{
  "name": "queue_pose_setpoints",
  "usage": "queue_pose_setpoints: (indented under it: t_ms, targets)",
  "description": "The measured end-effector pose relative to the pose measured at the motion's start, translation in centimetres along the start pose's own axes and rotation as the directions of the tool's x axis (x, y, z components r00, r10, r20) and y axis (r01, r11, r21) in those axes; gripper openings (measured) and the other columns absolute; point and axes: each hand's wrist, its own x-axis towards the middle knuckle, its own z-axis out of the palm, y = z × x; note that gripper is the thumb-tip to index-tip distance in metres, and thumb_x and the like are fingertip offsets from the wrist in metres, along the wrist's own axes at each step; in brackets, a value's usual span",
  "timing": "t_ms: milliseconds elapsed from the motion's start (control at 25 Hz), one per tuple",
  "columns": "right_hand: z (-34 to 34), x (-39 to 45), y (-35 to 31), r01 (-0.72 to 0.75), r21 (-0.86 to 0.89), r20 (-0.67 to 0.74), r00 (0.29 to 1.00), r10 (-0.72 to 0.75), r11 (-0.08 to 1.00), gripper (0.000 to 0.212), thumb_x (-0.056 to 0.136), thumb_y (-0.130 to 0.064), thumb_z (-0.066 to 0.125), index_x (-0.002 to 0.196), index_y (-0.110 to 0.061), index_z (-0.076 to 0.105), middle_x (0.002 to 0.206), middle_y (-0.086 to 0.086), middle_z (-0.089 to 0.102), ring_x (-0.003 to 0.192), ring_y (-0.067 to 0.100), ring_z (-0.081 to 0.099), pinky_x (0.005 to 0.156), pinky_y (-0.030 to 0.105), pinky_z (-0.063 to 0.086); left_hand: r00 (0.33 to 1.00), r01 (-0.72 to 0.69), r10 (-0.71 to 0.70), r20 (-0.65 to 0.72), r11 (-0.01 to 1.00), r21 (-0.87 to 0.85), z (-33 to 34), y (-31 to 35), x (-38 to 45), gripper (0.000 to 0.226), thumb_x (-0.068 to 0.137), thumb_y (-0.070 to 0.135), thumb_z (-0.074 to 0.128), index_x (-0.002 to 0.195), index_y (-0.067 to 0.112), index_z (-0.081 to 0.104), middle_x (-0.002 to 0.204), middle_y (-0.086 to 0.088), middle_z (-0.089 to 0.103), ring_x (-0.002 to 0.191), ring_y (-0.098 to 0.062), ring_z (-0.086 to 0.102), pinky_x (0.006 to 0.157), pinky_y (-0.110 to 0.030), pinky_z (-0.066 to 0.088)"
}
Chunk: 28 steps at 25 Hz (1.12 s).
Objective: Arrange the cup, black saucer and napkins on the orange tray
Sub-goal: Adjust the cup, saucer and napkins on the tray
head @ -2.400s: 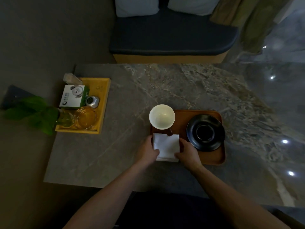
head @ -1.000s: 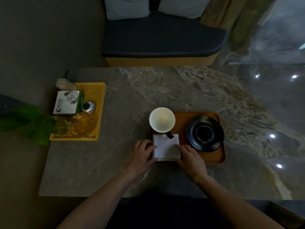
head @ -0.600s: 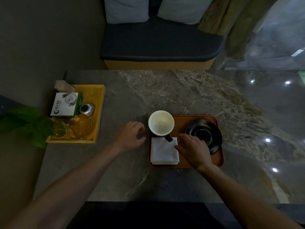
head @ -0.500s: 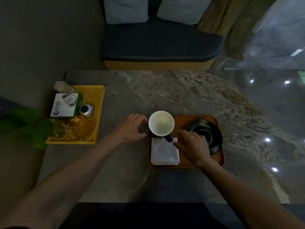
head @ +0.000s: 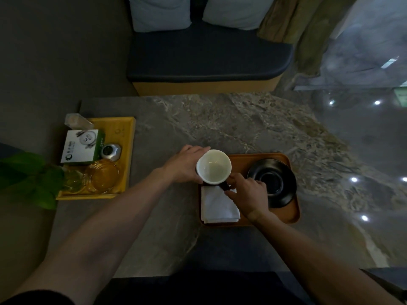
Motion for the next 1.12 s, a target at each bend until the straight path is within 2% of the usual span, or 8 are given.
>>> queue_pose_setpoints:
  t_ms: [240, 440, 600, 760, 840, 920, 1000, 1120]
  targets:
    - [0.1, 0.4, 0.3, 0.021, -0.024, 0.000, 1.000, -0.021, 0.999, 0.036, 0.086, -0.043, 0.062, 0.119, -0.031, 0.052, 0.102, -0.008, 0.069, 0.100, 0.015, 0.060, 0.097, 0.043, 0.037, 0.998, 0.019, -0.021, -0.062, 0.999, -0.039, 0.9, -0.4, -0.1, 0.110, 0.063, 0.042, 0.084, 0.152, 0.023, 0.023, 0.152, -0.002, 0.033, 0.136, -0.027, 0.025, 0.110, -0.044, 0.033]
    - [-1.1, 1.1, 0.6, 0.062, -0.034, -0.058, 0.996, -0.063, 0.998, 0.032, 0.090, -0.030, 0.056, 0.121, -0.035, 0.052, 0.099, -0.009, 0.068, 0.098, 0.018, 0.060, 0.092, 0.044, 0.039, 0.970, 0.128, -0.160, -0.182, 0.976, -0.177, 3.0, 0.7, -1.4, 0.107, 0.061, 0.045, 0.085, 0.148, 0.024, 0.027, 0.145, -0.003, 0.037, 0.132, -0.026, 0.034, 0.102, -0.041, 0.037]
    - [-2.3, 2.0, 1.0, 0.148, -0.083, -0.037, 0.988, -0.151, 0.986, 0.039, 0.090, -0.044, 0.055, 0.128, -0.037, 0.047, 0.110, -0.003, 0.068, 0.107, 0.024, 0.059, 0.099, 0.050, 0.037, 0.919, 0.204, -0.295, -0.263, 0.924, -0.324, 4.7, 2.1, -2.5, 0.098, 0.061, 0.049, 0.085, 0.141, 0.031, 0.032, 0.138, -0.002, 0.040, 0.123, -0.022, 0.045, 0.091, -0.038, 0.044]
    - [-2.7, 2.6, 1.3, 0.178, -0.117, -0.009, 0.983, -0.181, 0.977, 0.046, 0.087, -0.056, 0.053, 0.130, -0.042, 0.042, 0.115, -0.004, 0.065, 0.109, 0.023, 0.055, 0.096, 0.047, 0.039, 0.908, 0.186, -0.291, -0.303, 0.925, -0.331, 4.9, 2.1, -3.1, 0.094, 0.060, 0.051, 0.084, 0.138, 0.030, 0.036, 0.134, -0.002, 0.044, 0.121, -0.022, 0.047, 0.090, -0.037, 0.042]
    - [-2.6, 2.8, 1.6, 0.176, -0.107, 0.002, 0.984, -0.177, 0.978, 0.050, 0.086, -0.060, 0.051, 0.132, -0.043, 0.039, 0.118, -0.004, 0.063, 0.110, 0.023, 0.053, 0.093, 0.045, 0.040, 0.927, 0.184, -0.257, -0.273, 0.947, -0.265, 4.1, 1.1, -2.8, 0.099, 0.061, 0.050, 0.084, 0.143, 0.027, 0.033, 0.142, -0.003, 0.041, 0.129, -0.026, 0.042, 0.101, -0.044, 0.040]
    - [-2.6, 3.0, 1.7, 0.171, -0.087, 0.022, 0.985, -0.170, 0.981, 0.054, 0.083, -0.067, 0.044, 0.132, -0.045, 0.037, 0.119, -0.004, 0.064, 0.111, 0.024, 0.053, 0.092, 0.045, 0.040, 0.959, 0.196, -0.226, -0.169, 0.964, -0.179, 2.9, 0.2, -2.2, 0.110, 0.063, 0.048, 0.084, 0.151, 0.026, 0.022, 0.154, -0.005, 0.032, 0.140, -0.028, 0.029, 0.111, -0.048, 0.030]
    - [-2.6, 3.3, 1.7, 0.179, -0.074, 0.039, 0.983, -0.177, 0.981, 0.055, 0.081, -0.071, 0.039, 0.131, -0.047, 0.037, 0.119, -0.005, 0.065, 0.111, 0.024, 0.054, 0.092, 0.046, 0.039, 0.980, 0.179, -0.187, -0.069, 0.977, -0.118, 1.8, -0.4, -1.4, 0.117, 0.063, 0.045, 0.084, 0.154, 0.029, 0.013, 0.159, -0.004, 0.025, 0.145, -0.029, 0.021, 0.114, -0.052, 0.025]
    - [-2.9, 3.6, 1.8, 0.207, -0.090, 0.031, 0.978, -0.205, 0.974, 0.053, 0.082, -0.071, 0.038, 0.129, -0.048, 0.038, 0.119, -0.007, 0.066, 0.110, 0.023, 0.055, 0.091, 0.046, 0.039, 0.988, 0.146, -0.150, -0.037, 0.985, -0.086, 1.3, -0.4, -0.7, 0.118, 0.061, 0.047, 0.084, 0.154, 0.031, 0.014, 0.157, -0.002, 0.029, 0.144, -0.028, 0.023, 0.113, -0.053, 0.025]
